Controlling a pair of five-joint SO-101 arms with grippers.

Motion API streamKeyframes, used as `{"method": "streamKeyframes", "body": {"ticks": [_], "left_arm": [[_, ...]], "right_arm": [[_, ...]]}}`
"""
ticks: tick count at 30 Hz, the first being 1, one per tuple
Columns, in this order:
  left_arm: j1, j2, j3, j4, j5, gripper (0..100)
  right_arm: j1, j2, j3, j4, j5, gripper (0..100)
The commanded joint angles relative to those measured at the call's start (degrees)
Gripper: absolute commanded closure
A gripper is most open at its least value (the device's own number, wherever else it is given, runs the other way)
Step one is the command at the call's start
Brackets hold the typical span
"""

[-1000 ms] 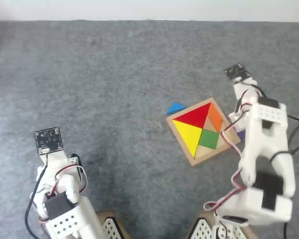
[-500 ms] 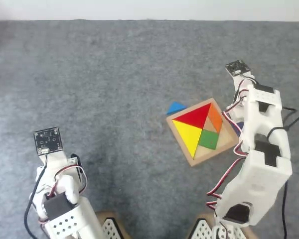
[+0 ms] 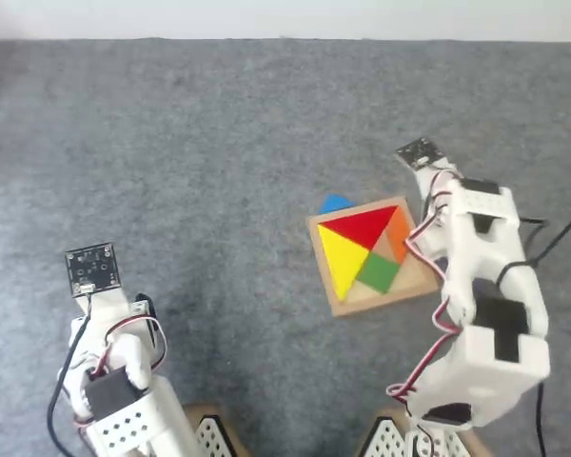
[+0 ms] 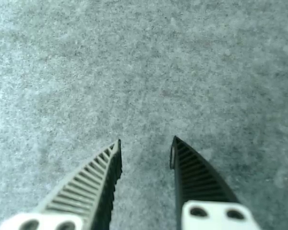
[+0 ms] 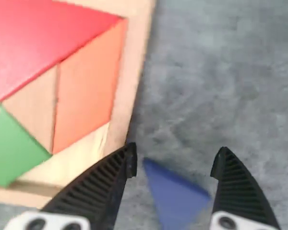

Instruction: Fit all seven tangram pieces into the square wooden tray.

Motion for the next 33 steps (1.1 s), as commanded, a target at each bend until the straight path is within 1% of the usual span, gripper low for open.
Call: {"method": "streamKeyframes", "body": {"ticks": [1,7,9,11,19,22,26,27,31,33], "left_arm": [[-0.3,-1.1,-0.2,0.3,0.4,83],[-0.2,-1.1,-0.2,0.3,0.4,83],[-0.3,-1.1,-0.2,0.3,0.4,83],[-0.3,-1.1,-0.2,0.3,0.4,83],[-0.2,-1.1,-0.2,0.3,0.4,83],[-0.2,-1.1,-0.2,0.3,0.4,83],[-0.2,-1.1,-0.2,0.3,0.4,83],[-0.2,-1.1,-0.2,0.3,0.4,83],[-0.2,-1.1,-0.2,0.3,0.4,83],[-0.2,-1.1,-0.2,0.3,0.4,83]], "right_arm": [[-1.4,-7.2,0.9,1.4,-6.3,72.4],[-0.1,-8.6,5.7,2.9,-21.4,72.4],[0.0,-9.1,7.9,2.7,-24.1,72.4],[1.6,-9.3,8.8,2.8,-25.1,72.4],[7.3,-10.1,12.7,2.5,-25.3,72.4],[13.1,-10.6,12.2,2.0,-25.2,72.4],[20.3,-10.1,12.2,-2.5,-24.8,72.4],[21.1,-10.0,12.5,-2.9,-24.5,72.4],[22.2,-10.6,12.7,-2.8,-19.1,72.4],[22.5,-10.2,12.7,-3.4,-18.2,72.4]]}}
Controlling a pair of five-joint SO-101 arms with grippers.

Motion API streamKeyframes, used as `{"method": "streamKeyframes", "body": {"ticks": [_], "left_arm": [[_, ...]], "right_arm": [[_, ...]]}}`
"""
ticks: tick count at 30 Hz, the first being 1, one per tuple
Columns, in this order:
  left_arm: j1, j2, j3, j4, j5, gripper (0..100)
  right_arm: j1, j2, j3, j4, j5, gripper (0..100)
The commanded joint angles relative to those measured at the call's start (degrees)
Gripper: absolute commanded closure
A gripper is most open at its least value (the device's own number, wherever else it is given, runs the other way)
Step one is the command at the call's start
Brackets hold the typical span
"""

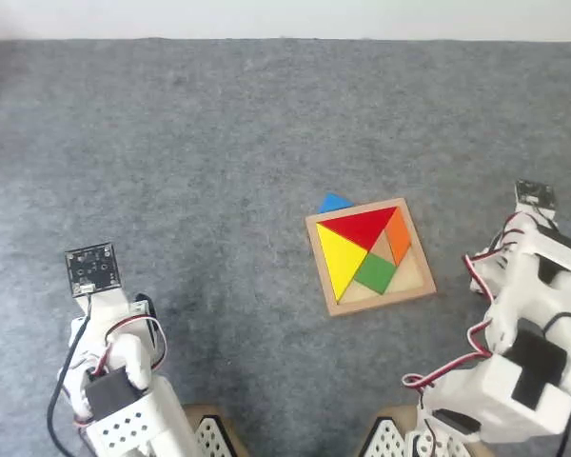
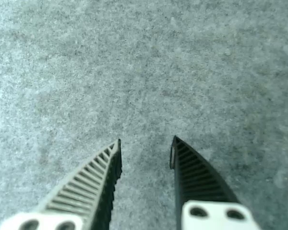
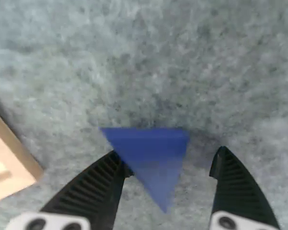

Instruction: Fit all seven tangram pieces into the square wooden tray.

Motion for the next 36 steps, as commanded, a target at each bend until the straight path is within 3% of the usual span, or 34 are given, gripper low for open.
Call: {"method": "streamKeyframes", "body": {"ticks": [1,7,13,16,23,30,36], "left_arm": [[-0.2,-1.1,-0.2,0.3,0.4,83],[-0.2,-1.1,-0.2,0.3,0.4,83],[-0.3,-1.1,-0.2,0.3,0.4,83],[-0.3,-1.1,-0.2,0.3,0.4,83],[-0.3,-1.1,-0.2,0.3,0.4,83],[-0.3,-1.1,-0.2,0.3,0.4,83],[-0.3,-1.1,-0.2,0.3,0.4,83]], "right_arm": [[1.3,-0.8,-0.4,-1.8,3.3,72.4],[1.5,-0.7,-0.1,-2.4,3.2,73.6],[1.5,-0.7,-0.1,-2.4,3.2,97.6],[1.5,-0.7,-0.1,-2.4,2.8,98.6],[0.4,-1.4,-1.4,-0.3,-6.7,99.2],[-10.4,-1.4,-14.4,11.6,8.7,99.2],[-25.7,-1.2,-25.8,22.8,25.8,99.1]]}}
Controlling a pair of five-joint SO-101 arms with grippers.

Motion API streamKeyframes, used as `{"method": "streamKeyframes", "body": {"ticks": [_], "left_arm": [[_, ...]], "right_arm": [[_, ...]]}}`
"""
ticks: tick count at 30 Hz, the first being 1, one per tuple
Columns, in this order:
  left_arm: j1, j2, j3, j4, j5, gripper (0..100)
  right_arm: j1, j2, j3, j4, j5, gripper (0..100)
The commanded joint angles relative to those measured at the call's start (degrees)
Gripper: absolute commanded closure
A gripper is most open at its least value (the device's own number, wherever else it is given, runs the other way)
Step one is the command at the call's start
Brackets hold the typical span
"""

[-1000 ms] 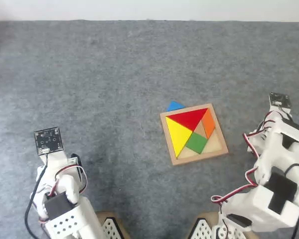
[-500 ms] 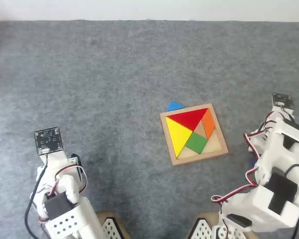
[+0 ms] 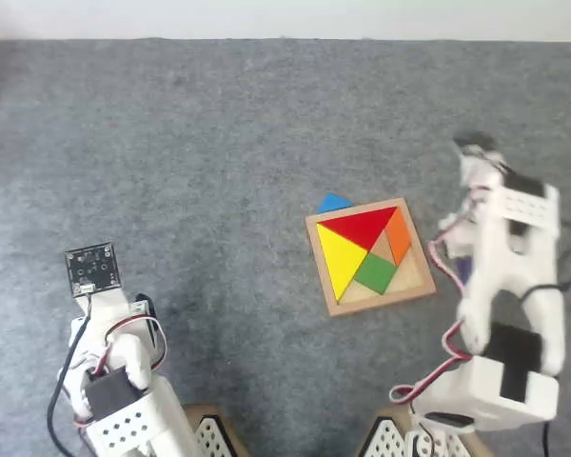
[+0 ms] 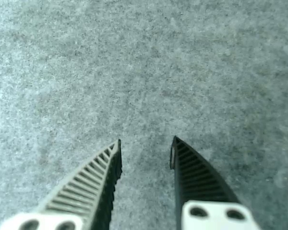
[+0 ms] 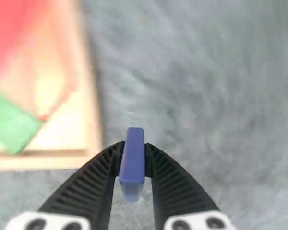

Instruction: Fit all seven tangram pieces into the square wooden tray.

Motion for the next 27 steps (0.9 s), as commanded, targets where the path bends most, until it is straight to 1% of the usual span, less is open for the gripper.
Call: {"method": "streamKeyframes", "body": {"ticks": [1,4,5,7,9,11,13,17,20,24,27], "left_arm": [[-0.3,-1.1,-0.2,0.3,0.4,83],[-0.3,-1.1,-0.2,0.3,0.4,83],[-0.3,-1.1,-0.2,0.3,0.4,83],[-0.4,-1.1,-0.2,0.3,0.4,83],[-0.4,-1.1,-0.2,0.3,0.4,83],[-0.4,-1.1,-0.2,0.3,0.4,83],[-0.4,-1.1,-0.2,0.3,0.4,83],[-0.4,-1.1,-0.2,0.3,0.4,83],[-0.3,-1.1,-0.2,0.3,0.4,83],[-0.3,-1.1,-0.2,0.3,0.4,83],[-0.4,-1.1,-0.2,0.3,0.4,83]], "right_arm": [[-13.3,-1.3,-7.5,7.3,16.6,99.1],[-21.1,-1.4,-7.6,10.8,24.5,99.1],[-22.9,-1.4,-7.6,11.9,29.0,99.1],[-24.5,-1.1,-7.4,14.5,42.3,99.1],[-24.6,-0.8,-7.6,16.6,55.1,99.1],[-24.7,-0.8,-7.6,18.8,65.3,99.1],[-24.7,-0.8,-7.6,19.5,72.9,99.1],[-24.5,0.1,-7.5,19.3,84.0,99.1],[-24.1,3.0,-7.7,18.1,90.9,99.1],[-23.9,6.8,-7.7,12.9,97.0,99.1],[-23.3,7.5,-9.5,12.5,101.0,99.0]]}}
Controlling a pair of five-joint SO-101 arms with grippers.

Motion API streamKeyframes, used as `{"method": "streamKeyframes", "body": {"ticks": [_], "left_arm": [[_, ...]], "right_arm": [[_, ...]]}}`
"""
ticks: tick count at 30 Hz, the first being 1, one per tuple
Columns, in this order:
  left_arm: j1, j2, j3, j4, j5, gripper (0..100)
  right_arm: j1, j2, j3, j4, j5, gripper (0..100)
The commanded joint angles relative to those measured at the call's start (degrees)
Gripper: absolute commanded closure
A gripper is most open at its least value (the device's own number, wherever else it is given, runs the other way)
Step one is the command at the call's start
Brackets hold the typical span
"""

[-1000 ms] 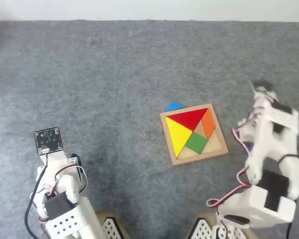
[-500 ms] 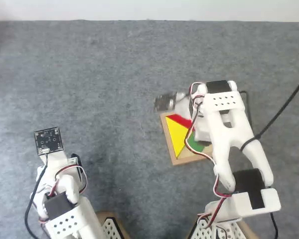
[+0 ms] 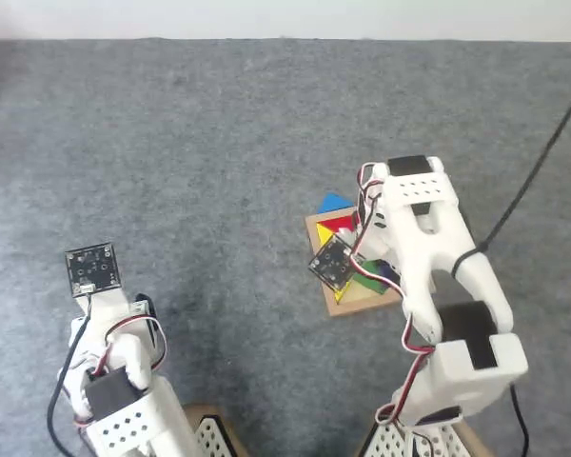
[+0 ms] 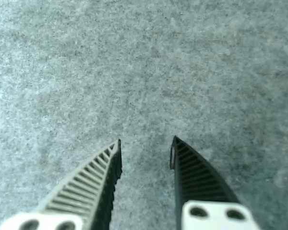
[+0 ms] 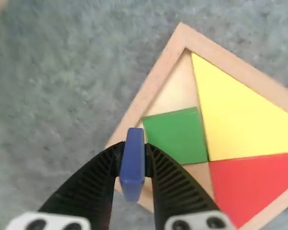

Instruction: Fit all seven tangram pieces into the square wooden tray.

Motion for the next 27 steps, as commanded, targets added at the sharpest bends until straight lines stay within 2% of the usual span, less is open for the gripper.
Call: {"method": "streamKeyframes", "body": {"ticks": [1,8,14,19,25,27], "left_arm": [[-0.4,-1.1,-0.2,0.3,0.4,83],[-0.3,-1.1,-0.2,0.3,0.4,83],[-0.3,-1.1,-0.2,0.3,0.4,83],[-0.3,-1.1,-0.2,0.3,0.4,83],[-0.2,-1.1,-0.2,0.3,0.4,83],[-0.2,-1.1,-0.2,0.3,0.4,83]], "right_arm": [[1.0,-0.2,-5.8,-1.4,6.9,98.5],[2.2,0.1,-8.2,-1.8,6.8,80.3],[1.5,0.2,-7.7,-3.6,6.1,78.6],[1.3,0.7,-7.6,-12.4,-4.5,78.6],[2.2,0.4,-7.6,-13.0,-13.6,78.6],[2.2,-0.1,-7.7,-12.9,-19.4,78.6]]}}
